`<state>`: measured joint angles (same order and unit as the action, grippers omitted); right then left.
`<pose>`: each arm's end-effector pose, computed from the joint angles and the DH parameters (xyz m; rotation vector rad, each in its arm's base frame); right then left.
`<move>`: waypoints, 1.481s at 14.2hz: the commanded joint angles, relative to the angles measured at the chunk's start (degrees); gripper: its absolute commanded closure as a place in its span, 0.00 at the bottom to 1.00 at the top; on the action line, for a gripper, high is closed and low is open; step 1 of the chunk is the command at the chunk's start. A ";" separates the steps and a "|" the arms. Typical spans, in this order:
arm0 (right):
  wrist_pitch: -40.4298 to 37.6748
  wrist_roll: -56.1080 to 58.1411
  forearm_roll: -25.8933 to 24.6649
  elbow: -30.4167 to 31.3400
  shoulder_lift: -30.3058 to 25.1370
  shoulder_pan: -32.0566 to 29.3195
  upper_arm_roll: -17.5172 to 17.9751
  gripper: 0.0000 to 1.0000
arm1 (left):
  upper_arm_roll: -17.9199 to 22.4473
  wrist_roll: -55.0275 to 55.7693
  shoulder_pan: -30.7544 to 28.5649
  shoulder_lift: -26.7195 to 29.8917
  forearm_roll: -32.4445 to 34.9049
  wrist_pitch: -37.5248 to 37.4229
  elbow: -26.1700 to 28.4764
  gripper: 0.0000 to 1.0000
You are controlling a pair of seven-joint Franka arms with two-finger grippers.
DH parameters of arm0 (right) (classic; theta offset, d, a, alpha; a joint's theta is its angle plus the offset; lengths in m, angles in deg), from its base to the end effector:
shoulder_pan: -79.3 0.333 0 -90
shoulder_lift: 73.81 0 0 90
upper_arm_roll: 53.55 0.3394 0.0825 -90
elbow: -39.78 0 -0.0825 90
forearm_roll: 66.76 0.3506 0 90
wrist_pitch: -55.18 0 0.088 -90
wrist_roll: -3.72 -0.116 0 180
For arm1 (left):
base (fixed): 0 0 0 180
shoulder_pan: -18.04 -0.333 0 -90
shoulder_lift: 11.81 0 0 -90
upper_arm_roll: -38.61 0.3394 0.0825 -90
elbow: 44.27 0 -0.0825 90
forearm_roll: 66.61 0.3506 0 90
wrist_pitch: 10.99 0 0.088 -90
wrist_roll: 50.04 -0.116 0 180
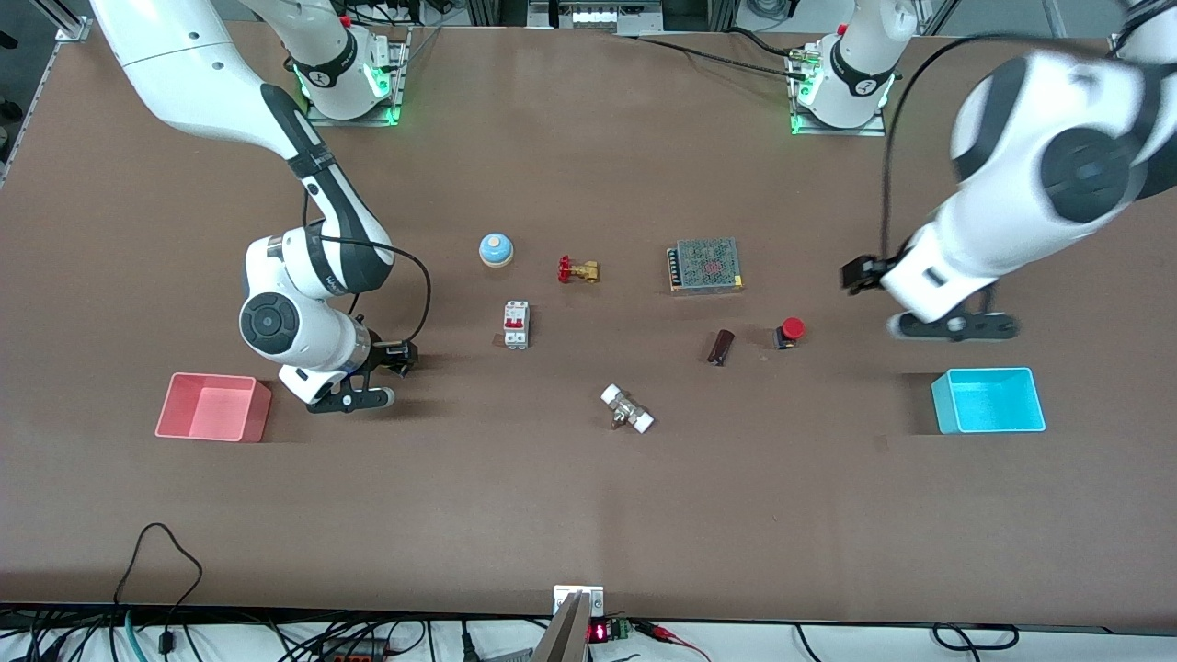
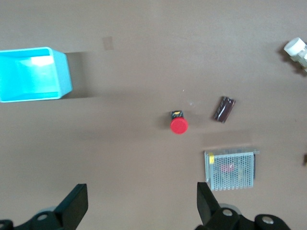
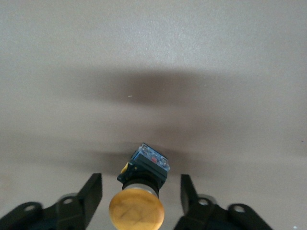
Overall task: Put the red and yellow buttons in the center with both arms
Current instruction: 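Lower both buttons onto the table and open both grippers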
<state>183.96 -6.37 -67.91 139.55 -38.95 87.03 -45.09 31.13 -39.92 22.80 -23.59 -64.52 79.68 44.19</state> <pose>0.6227 0.1692 0.2559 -3.0865 -0.1508 0.1685 0.5661 -0.1113 0.5391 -3.0896 0.0617 0.2482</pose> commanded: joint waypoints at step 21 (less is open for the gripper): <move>-34.63 2.01 -0.26 -9.42 -29.49 -8.17 -2.05 0.00 | 7.92 -15.40 -1.33 10.90 -0.86 3.64 6.21 0.00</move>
<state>151.70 -5.11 -68.06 130.20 -67.00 78.53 -47.16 38.52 -54.29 20.44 -13.70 -66.42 82.47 49.31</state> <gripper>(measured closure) 0.000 0.000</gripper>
